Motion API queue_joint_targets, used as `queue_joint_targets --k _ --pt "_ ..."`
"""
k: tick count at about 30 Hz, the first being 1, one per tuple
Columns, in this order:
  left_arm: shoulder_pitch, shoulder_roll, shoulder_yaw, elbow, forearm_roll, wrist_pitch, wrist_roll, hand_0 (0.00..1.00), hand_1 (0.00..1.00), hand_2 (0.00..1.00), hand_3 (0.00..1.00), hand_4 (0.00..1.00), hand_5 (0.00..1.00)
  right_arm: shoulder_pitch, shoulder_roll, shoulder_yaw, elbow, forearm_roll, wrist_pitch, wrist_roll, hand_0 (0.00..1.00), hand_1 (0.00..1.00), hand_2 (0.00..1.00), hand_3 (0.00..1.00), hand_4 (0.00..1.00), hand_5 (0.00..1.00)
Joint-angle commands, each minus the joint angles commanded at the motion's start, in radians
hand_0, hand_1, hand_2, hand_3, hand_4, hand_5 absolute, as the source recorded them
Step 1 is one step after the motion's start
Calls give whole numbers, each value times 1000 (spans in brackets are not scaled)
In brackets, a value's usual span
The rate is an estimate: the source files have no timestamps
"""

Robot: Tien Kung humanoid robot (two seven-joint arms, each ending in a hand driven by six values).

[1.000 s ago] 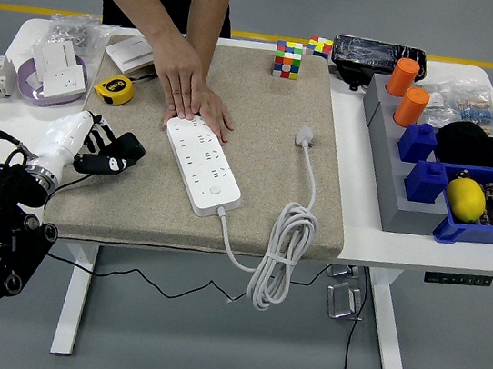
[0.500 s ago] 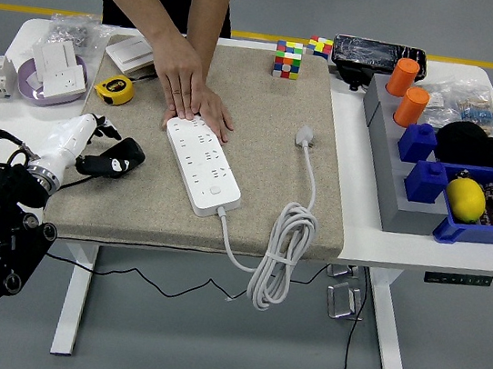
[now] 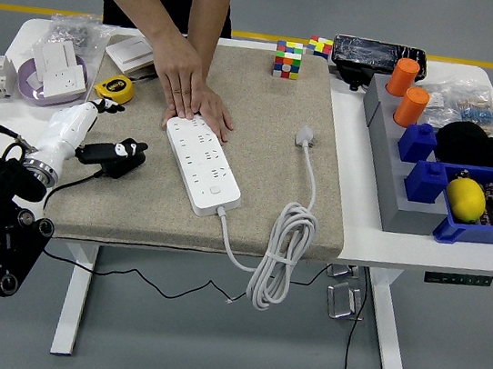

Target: Pick up the plug,place it near the board,insert it into the board,press the button

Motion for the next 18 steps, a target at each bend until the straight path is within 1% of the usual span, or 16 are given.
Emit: queue_joint_targets --k 2,3,4,5,6,8,11,14,17,18 --pt "13 -5 -11 -48 -80 -13 0 874 932 910 881 998 998 0 1 2 0 -1 0 0 851 854 820 821 998 998" --pt "27 -10 -17 -87 -131 -26 2 874 932 910 881 998 998 0 3 4 0 -3 0 1 851 854 820 821 998 998" --pt "31 -12 -19 -108 -164 -31 3 874 932 910 881 998 998 0 3 4 0 -4 -1 1 851 854 820 821 998 998" --pt "42 -15 -22 -142 -209 -40 8 874 932 910 881 998 998 0 4 4 0 -4 -1 1 851 854 820 821 998 998" --pt "51 -17 -23 -170 -248 -51 18 911 940 917 884 998 998 0 4 6 0 -5 -1 1 852 854 820 820 998 998" --pt "66 -19 -25 -224 -328 -74 43 911 940 917 884 998 998 0 7 9 0 -6 -1 1 852 854 820 820 998 998" --pt "90 -27 -37 -306 -458 -113 99 911 940 917 884 998 998 -2 12 27 -4 -9 -3 2 852 854 820 820 998 998" --pt "112 -44 -57 -366 -581 -134 154 903 936 916 883 998 998 -6 22 71 -12 -18 -6 5 851 854 820 821 998 998" --pt "130 -56 -73 -399 -705 -148 211 903 936 916 883 998 998 -7 29 93 -14 -23 -7 8 851 854 820 821 998 998" --pt "136 -57 -78 -408 -750 -150 232 866 900 889 885 998 998 -6 31 96 -15 -25 -8 8 851 854 820 823 998 998"
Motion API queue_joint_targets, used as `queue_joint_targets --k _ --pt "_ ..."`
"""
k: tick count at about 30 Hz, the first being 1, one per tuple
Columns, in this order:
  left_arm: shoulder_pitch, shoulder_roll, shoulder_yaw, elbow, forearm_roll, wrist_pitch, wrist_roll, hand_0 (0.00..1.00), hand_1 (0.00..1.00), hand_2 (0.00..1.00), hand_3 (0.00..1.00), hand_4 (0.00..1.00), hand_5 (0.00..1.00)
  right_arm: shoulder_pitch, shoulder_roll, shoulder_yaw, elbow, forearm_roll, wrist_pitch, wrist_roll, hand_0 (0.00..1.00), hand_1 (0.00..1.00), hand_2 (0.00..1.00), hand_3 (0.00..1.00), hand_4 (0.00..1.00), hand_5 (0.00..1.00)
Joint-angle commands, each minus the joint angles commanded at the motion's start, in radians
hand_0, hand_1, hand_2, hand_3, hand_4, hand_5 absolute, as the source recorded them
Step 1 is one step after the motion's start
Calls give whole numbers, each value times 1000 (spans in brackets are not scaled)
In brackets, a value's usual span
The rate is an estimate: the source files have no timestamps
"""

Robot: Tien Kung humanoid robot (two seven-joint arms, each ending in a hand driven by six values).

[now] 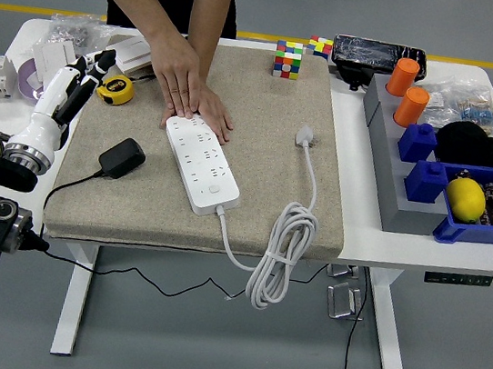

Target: Pick up the plug,place it near the board,insert it into the board,press the button

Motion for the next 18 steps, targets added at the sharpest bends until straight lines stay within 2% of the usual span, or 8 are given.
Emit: queue_joint_targets --k 3,11,12,16,18 --pt "14 0 -7 -15 -124 -6 27 866 900 889 885 998 998 0 6 8 -2 -2 -1 1 851 854 820 823 998 998" --pt "45 0 -47 -28 -462 -55 20 881 914 898 891 998 998 -2 19 31 -7 -8 -2 3 851 853 820 824 998 998" --pt "50 0 -55 -30 -507 -59 18 964 962 927 907 998 998 -3 20 34 -7 -9 -3 3 851 853 820 822 998 998" --pt "73 0 -74 -40 -672 -79 12 964 962 927 907 998 998 -9 27 41 -9 -11 -3 3 851 853 820 822 998 998" --pt "79 0 -78 -43 -663 -82 4 998 998 956 923 998 998 -13 30 42 -10 -12 -3 3 850 853 820 822 998 998"
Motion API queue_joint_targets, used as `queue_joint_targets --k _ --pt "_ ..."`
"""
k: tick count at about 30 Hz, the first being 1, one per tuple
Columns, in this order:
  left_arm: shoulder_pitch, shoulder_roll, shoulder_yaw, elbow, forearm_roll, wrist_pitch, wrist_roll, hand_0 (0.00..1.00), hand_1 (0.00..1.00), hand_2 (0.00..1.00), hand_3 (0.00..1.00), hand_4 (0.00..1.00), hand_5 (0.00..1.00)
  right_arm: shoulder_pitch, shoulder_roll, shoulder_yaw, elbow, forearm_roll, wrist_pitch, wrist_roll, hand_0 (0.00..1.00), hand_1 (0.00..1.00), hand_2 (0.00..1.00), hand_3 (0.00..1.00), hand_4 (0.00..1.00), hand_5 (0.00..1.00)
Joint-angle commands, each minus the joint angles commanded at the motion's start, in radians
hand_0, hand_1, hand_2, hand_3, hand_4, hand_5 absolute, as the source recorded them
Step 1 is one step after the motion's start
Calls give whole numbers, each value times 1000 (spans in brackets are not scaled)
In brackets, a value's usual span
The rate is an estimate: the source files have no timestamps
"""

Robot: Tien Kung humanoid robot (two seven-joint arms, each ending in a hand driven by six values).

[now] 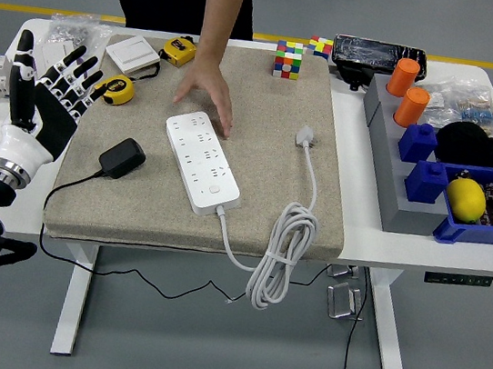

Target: Pick up the plug,place it near the board,insert it into the board,press the button

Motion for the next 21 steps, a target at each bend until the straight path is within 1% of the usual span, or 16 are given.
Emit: queue_joint_targets --k 4,8,9,13,18,21 --pt "6 0 -4 -2 136 3 -38 998 998 956 923 998 998 -2 3 0 0 0 0 -1 850 853 820 822 998 998" --pt "11 0 -11 8 289 -2 -61 998 998 967 938 998 998 0 3 -1 -1 -1 -1 -3 850 853 819 822 998 998" --pt "14 0 -14 8 313 -3 -64 998 998 967 938 998 998 1 2 0 0 -2 -1 -3 850 853 819 822 998 998" --pt "34 0 -25 -2 374 -2 -81 998 998 975 947 998 998 6 -3 -1 4 -6 -2 -5 850 852 819 822 998 998" --pt "56 0 -42 -19 382 0 -97 998 998 969 939 998 998 14 -13 0 15 -17 -4 -7 848 852 819 822 998 998" --pt "64 0 -53 -33 391 4 -118 998 998 969 939 998 998 23 -23 -7 20 -19 -5 -8 848 852 819 822 998 998"
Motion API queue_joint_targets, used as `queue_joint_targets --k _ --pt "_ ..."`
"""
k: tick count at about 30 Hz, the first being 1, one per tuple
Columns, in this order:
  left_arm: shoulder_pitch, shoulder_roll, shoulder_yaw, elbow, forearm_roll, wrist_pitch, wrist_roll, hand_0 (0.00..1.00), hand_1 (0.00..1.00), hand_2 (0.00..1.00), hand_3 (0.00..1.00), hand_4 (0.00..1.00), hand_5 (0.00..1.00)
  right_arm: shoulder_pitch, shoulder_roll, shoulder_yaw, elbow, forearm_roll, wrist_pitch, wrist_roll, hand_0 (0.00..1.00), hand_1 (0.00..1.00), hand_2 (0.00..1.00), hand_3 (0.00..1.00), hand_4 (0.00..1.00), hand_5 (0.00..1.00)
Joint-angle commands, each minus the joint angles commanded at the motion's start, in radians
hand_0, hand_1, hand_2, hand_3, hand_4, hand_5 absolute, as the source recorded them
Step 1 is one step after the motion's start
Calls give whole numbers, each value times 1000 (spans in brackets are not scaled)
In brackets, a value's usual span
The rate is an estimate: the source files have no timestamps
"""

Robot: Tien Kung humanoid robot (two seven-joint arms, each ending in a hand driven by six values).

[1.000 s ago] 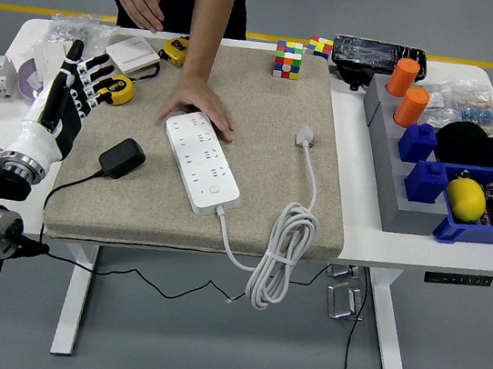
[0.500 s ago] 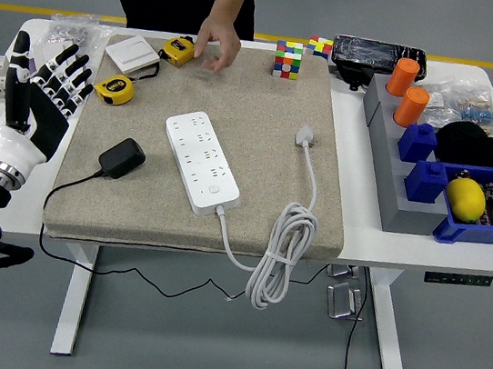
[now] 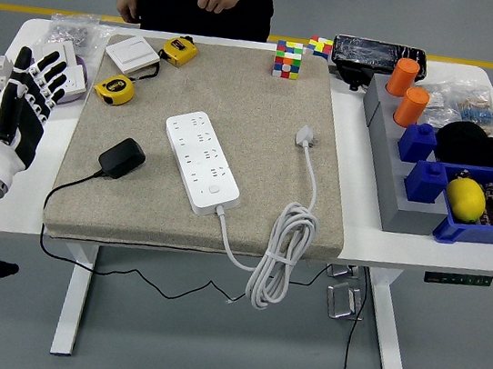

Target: Pick up the plug,place it near the board,insert it into the board,press the button

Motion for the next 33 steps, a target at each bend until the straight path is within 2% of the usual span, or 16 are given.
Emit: queue_joint_targets --k 2,3,7,13,33 --pt "-1 0 -1 -4 31 6 -12 998 998 969 939 998 998 3 -6 -7 2 1 0 -1 848 852 819 822 998 998" --pt "0 0 -2 -5 48 7 -16 918 916 872 873 998 998 4 -9 -11 2 2 1 -1 849 852 819 823 998 998" --pt "8 0 -11 -2 81 14 -27 918 916 872 873 998 998 5 -16 -31 7 -1 3 -1 849 852 819 823 998 998" --pt "26 0 -34 9 83 23 -34 895 900 855 862 998 998 13 -18 -67 18 -8 4 3 851 852 819 824 998 998" --pt "32 0 -65 18 79 46 -29 866 842 803 811 998 998 10 -9 -57 25 -32 -4 8 849 852 819 825 998 998"
